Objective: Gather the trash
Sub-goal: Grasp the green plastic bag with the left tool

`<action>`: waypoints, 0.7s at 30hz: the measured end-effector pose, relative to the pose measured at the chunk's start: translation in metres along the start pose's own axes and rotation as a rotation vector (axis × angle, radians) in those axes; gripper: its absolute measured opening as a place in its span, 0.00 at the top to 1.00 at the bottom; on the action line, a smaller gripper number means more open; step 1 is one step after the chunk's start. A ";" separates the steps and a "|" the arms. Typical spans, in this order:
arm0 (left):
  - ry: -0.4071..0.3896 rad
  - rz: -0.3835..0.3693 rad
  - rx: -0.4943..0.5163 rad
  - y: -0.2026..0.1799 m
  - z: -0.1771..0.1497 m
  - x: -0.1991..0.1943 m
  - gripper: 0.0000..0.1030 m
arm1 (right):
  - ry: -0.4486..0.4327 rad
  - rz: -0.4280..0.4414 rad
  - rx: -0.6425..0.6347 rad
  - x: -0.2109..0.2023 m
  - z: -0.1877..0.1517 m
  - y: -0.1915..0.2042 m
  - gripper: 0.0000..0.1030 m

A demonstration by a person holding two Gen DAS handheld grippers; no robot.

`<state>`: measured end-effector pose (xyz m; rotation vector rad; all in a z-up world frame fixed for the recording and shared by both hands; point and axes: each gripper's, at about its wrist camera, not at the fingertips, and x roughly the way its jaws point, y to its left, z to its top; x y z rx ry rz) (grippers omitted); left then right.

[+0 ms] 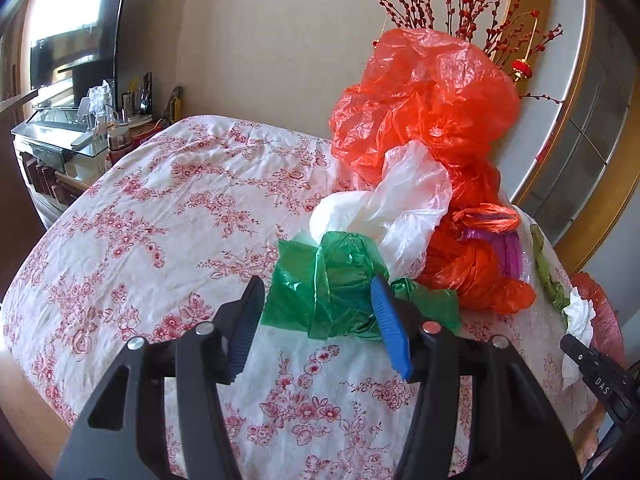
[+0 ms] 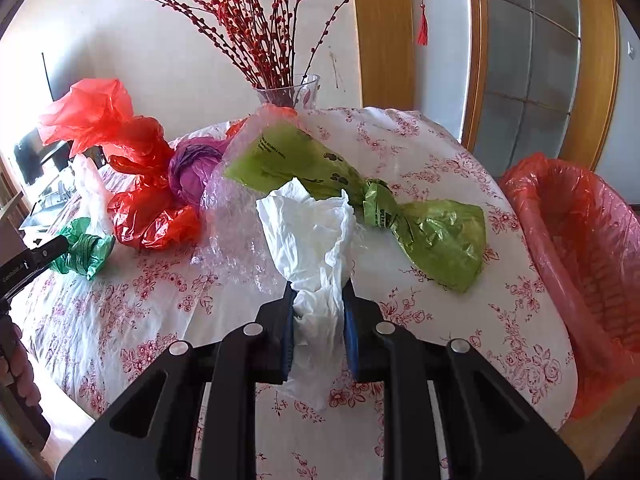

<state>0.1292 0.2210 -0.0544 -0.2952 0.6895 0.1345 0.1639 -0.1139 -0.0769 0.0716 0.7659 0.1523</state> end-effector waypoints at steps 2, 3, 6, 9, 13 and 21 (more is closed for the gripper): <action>0.008 -0.008 0.010 -0.002 -0.001 0.003 0.50 | -0.002 -0.001 -0.003 -0.002 0.000 0.001 0.80; 0.008 -0.017 0.016 -0.004 -0.001 0.003 0.59 | -0.004 -0.001 -0.005 -0.003 -0.001 0.001 0.80; -0.005 -0.022 0.036 -0.008 -0.001 0.001 0.79 | -0.010 -0.007 -0.006 -0.006 0.000 0.001 0.80; -0.023 -0.034 0.042 -0.012 0.000 -0.006 0.92 | -0.019 -0.010 -0.003 -0.010 -0.001 0.000 0.80; -0.051 -0.040 0.064 -0.018 0.000 -0.017 0.95 | -0.036 -0.013 0.002 -0.019 -0.001 0.000 0.80; -0.102 -0.088 0.108 -0.041 -0.001 -0.046 0.95 | -0.073 -0.022 0.018 -0.042 -0.005 -0.008 0.80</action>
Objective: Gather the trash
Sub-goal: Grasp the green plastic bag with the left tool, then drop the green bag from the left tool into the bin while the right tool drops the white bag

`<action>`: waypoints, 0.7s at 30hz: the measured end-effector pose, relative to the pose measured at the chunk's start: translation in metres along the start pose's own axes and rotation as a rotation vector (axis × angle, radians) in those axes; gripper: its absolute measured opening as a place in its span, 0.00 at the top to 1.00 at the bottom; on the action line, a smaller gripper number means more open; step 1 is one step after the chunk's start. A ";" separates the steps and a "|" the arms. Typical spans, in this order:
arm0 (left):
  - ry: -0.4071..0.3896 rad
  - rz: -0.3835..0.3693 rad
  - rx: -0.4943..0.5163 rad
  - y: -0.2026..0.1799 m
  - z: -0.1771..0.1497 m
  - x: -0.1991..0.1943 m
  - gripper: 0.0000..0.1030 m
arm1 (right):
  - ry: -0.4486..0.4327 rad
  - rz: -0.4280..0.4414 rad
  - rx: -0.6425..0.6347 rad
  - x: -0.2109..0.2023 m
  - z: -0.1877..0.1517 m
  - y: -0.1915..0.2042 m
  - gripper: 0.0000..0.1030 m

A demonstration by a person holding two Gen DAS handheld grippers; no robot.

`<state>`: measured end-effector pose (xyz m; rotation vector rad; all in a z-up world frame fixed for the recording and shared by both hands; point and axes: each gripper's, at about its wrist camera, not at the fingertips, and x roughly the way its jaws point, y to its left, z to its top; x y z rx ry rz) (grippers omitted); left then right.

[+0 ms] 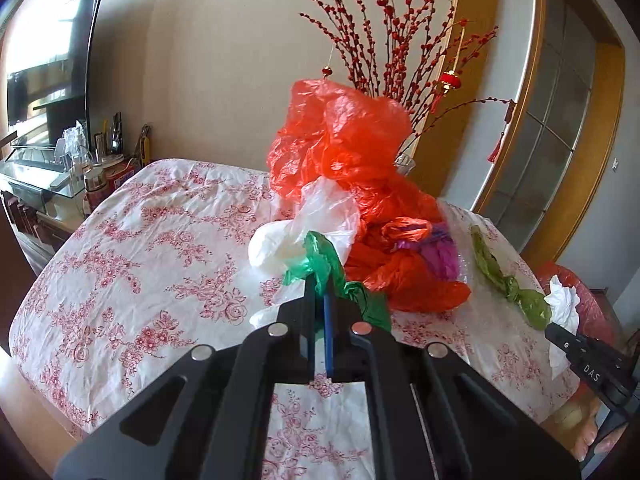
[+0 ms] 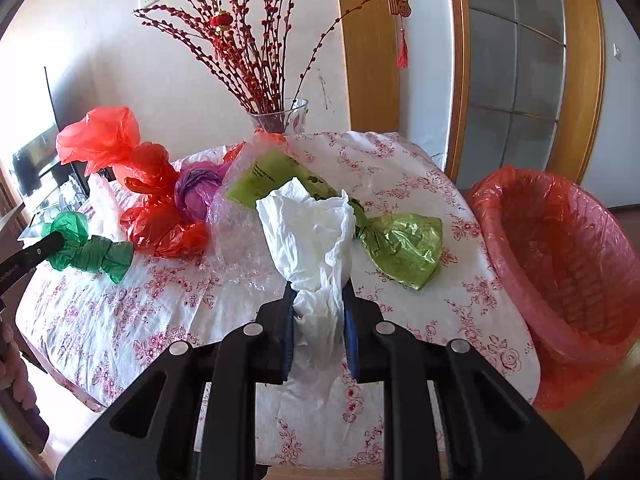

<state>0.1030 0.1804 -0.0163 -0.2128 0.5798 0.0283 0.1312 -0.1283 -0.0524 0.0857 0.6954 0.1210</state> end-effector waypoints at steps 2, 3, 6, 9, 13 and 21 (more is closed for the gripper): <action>-0.011 -0.014 0.014 -0.008 0.002 -0.006 0.95 | -0.009 -0.004 0.005 -0.005 0.000 -0.004 0.80; -0.018 -0.021 0.022 -0.013 0.003 -0.010 0.95 | -0.013 -0.006 0.008 -0.008 0.001 -0.006 0.80; -0.037 -0.050 0.043 -0.026 0.006 -0.020 0.95 | -0.030 -0.014 0.017 -0.016 0.001 -0.014 0.80; -0.059 -0.077 0.066 -0.041 0.009 -0.030 0.95 | -0.044 -0.024 0.031 -0.023 0.002 -0.022 0.80; -0.075 -0.132 0.093 -0.064 0.013 -0.037 0.95 | -0.063 -0.041 0.047 -0.032 0.003 -0.035 0.80; -0.060 -0.242 0.143 -0.122 0.012 -0.026 0.95 | -0.093 -0.101 0.094 -0.049 0.005 -0.070 0.80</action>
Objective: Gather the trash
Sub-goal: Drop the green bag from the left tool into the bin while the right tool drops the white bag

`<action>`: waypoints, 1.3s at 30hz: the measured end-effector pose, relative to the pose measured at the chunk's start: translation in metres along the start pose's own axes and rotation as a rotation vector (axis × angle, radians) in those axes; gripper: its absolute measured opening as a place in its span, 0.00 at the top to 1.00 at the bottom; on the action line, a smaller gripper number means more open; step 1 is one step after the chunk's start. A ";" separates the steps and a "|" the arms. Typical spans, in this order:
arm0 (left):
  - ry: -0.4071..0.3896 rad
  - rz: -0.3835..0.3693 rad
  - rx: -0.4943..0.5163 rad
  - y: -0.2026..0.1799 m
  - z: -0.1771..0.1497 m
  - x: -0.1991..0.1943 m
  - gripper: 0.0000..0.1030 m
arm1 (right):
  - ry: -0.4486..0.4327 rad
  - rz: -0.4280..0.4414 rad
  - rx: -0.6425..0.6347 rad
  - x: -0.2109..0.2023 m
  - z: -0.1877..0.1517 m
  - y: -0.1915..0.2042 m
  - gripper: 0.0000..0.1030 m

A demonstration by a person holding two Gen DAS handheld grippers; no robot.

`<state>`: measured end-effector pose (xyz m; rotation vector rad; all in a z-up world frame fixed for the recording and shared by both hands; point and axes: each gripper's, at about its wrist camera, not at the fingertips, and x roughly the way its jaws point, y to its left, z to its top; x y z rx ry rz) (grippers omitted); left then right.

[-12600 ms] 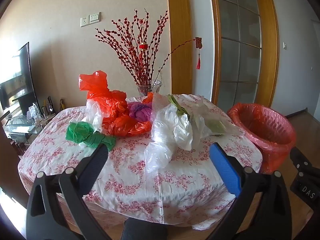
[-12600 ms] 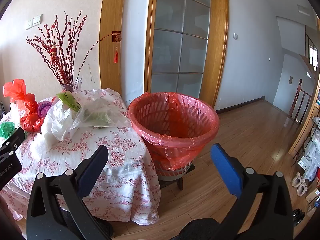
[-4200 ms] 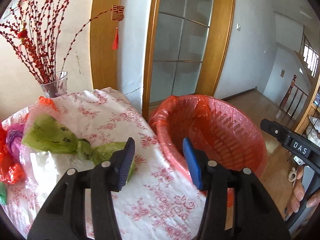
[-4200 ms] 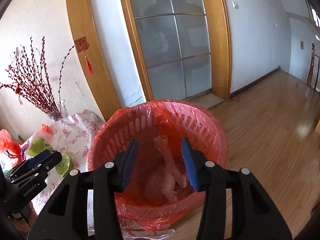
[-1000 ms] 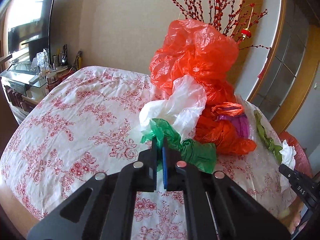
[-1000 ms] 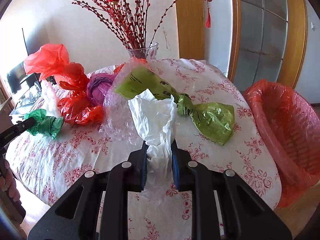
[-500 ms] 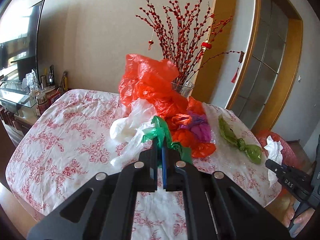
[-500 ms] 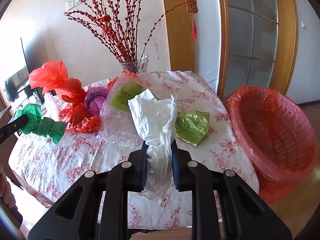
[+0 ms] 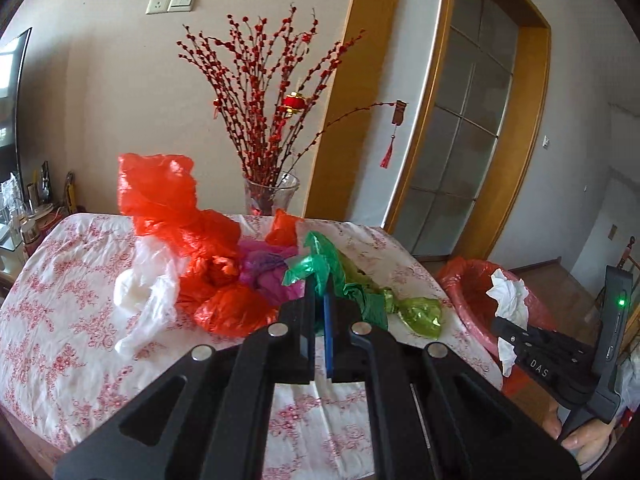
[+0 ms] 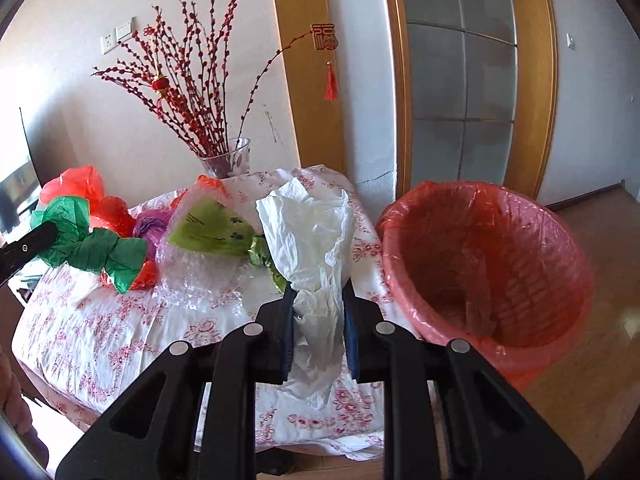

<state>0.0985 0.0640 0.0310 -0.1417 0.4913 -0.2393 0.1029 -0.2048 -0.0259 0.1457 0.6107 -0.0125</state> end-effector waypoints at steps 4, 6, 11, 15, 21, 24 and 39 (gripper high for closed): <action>0.010 -0.053 0.019 -0.025 0.002 0.015 0.95 | -0.017 -0.031 0.029 -0.007 0.004 -0.021 0.80; 0.010 -0.076 0.032 -0.035 0.003 0.022 0.95 | -0.027 -0.047 0.045 -0.011 0.006 -0.031 0.80; 0.018 -0.134 0.057 -0.066 0.006 0.039 0.95 | -0.054 -0.078 0.088 -0.021 0.012 -0.057 0.80; 0.034 -0.179 0.071 -0.089 0.006 0.054 0.95 | -0.073 -0.102 0.121 -0.026 0.016 -0.077 0.80; 0.060 -0.240 0.101 -0.128 0.003 0.077 0.95 | -0.083 -0.134 0.163 -0.026 0.020 -0.104 0.80; 0.069 -0.271 0.108 -0.146 0.003 0.090 0.95 | -0.086 -0.147 0.175 -0.025 0.023 -0.115 0.80; 0.129 -0.362 0.157 -0.221 -0.008 0.149 0.95 | -0.104 -0.157 0.265 -0.014 0.041 -0.170 0.80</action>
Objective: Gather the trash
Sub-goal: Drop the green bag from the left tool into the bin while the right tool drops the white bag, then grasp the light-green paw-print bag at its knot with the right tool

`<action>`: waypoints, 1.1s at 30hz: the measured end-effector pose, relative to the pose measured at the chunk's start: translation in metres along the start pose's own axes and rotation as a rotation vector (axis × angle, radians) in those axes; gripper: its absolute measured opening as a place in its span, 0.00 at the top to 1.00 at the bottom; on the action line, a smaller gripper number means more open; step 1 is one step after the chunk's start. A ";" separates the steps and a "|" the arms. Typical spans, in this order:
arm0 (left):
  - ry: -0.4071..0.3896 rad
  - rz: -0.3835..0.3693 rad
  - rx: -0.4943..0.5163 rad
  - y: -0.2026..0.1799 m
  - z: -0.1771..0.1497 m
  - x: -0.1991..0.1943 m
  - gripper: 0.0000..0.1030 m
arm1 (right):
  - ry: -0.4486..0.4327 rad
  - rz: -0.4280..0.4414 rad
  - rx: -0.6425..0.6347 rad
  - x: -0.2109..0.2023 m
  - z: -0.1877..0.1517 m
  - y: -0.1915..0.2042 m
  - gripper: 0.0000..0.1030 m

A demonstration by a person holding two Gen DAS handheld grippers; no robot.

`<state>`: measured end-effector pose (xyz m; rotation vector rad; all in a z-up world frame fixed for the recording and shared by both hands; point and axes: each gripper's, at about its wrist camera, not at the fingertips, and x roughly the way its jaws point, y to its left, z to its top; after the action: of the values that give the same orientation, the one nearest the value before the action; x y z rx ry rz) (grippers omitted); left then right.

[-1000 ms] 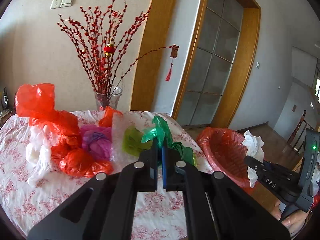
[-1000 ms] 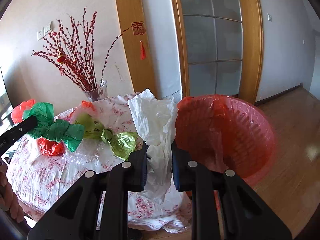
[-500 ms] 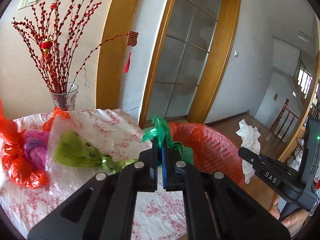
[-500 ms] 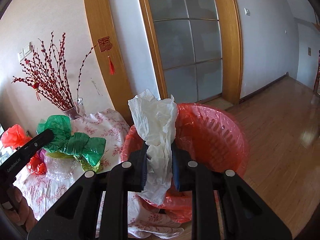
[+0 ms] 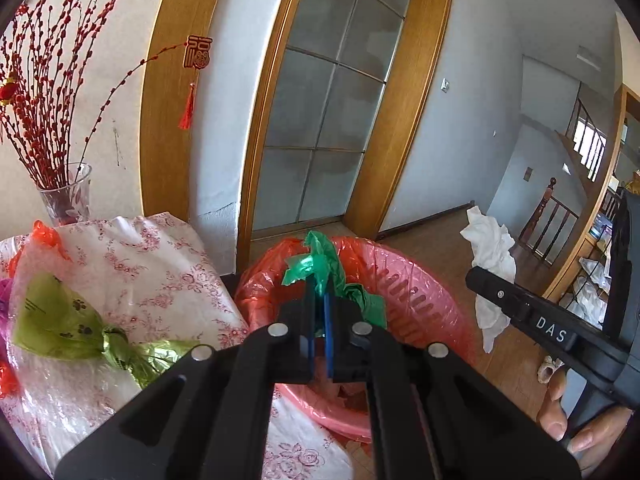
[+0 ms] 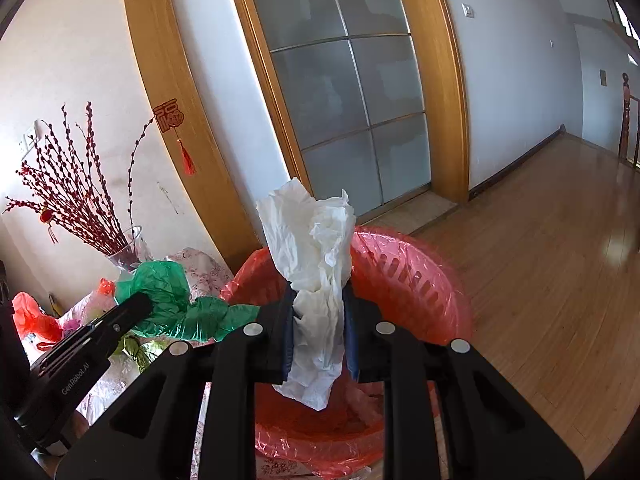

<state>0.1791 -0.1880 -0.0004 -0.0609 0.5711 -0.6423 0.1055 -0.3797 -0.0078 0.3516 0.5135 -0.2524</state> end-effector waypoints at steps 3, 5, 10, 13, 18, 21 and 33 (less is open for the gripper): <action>0.015 -0.005 0.001 -0.004 -0.002 0.010 0.95 | 0.009 0.006 0.008 0.006 0.002 -0.004 0.80; 0.023 -0.009 -0.001 -0.006 -0.002 0.017 0.94 | 0.015 0.008 0.017 0.010 0.003 -0.006 0.79; 0.047 -0.004 -0.018 -0.003 -0.005 0.031 0.76 | 0.032 0.019 0.052 0.019 0.003 -0.014 0.67; 0.061 0.002 -0.022 -0.001 -0.008 0.034 0.72 | 0.042 0.013 0.061 0.023 0.002 -0.017 0.55; 0.052 0.038 -0.048 0.013 -0.010 0.026 0.63 | 0.048 -0.010 0.043 0.025 -0.002 -0.018 0.46; 0.038 0.067 -0.056 0.024 -0.010 0.016 0.59 | 0.052 -0.013 0.041 0.025 -0.005 -0.017 0.46; -0.002 0.209 -0.039 0.060 -0.021 -0.031 0.47 | 0.057 0.009 -0.057 0.018 -0.018 0.015 0.46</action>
<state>0.1808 -0.1196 -0.0172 -0.0381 0.5797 -0.4281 0.1174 -0.3614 -0.0281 0.3064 0.5741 -0.2189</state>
